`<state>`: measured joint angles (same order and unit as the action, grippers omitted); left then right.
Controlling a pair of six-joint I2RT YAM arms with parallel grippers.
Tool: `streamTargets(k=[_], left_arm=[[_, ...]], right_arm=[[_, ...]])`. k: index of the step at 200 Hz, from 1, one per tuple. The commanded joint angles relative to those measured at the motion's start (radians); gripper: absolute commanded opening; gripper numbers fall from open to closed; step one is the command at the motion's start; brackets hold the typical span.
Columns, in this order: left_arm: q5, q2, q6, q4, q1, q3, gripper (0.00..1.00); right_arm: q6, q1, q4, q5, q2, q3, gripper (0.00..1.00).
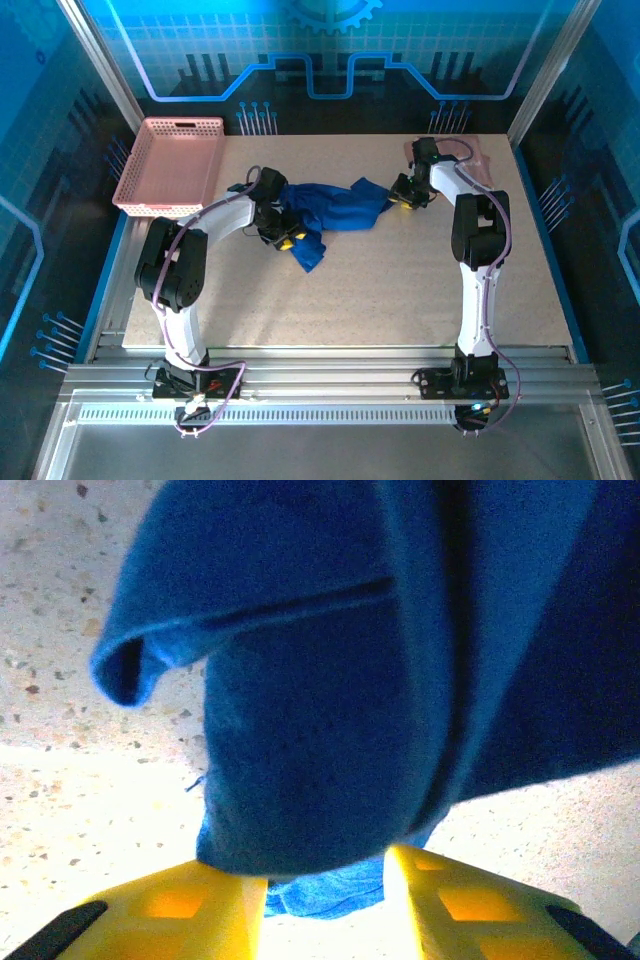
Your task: Fold and stack the t-shirts
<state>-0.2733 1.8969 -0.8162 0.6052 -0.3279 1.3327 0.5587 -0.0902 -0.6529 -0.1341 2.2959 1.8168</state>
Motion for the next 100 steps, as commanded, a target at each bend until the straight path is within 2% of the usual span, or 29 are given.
streamTargets(k=[1, 17, 31, 66, 100], left_arm=[[-0.007, 0.028, 0.002, -0.006, -0.017, 0.019, 0.3], [-0.001, 0.027, 0.005, 0.001, -0.017, 0.016, 0.2], [-0.003, 0.024, 0.01, 0.005, -0.016, 0.011, 0.17], [-0.01, 0.016, 0.013, -0.002, -0.016, -0.007, 0.01], [-0.021, 0.0, 0.024, -0.002, -0.016, -0.003, 0.0]], right_arm=[[0.014, 0.004, -0.009, -0.008, 0.025, 0.011, 0.36], [0.014, 0.004, -0.01, -0.008, 0.037, 0.015, 0.36], [0.017, 0.004, -0.01, -0.007, 0.051, 0.017, 0.35], [0.024, 0.004, -0.011, -0.009, 0.059, 0.034, 0.35], [0.046, 0.003, -0.006, -0.028, 0.073, 0.063, 0.35]])
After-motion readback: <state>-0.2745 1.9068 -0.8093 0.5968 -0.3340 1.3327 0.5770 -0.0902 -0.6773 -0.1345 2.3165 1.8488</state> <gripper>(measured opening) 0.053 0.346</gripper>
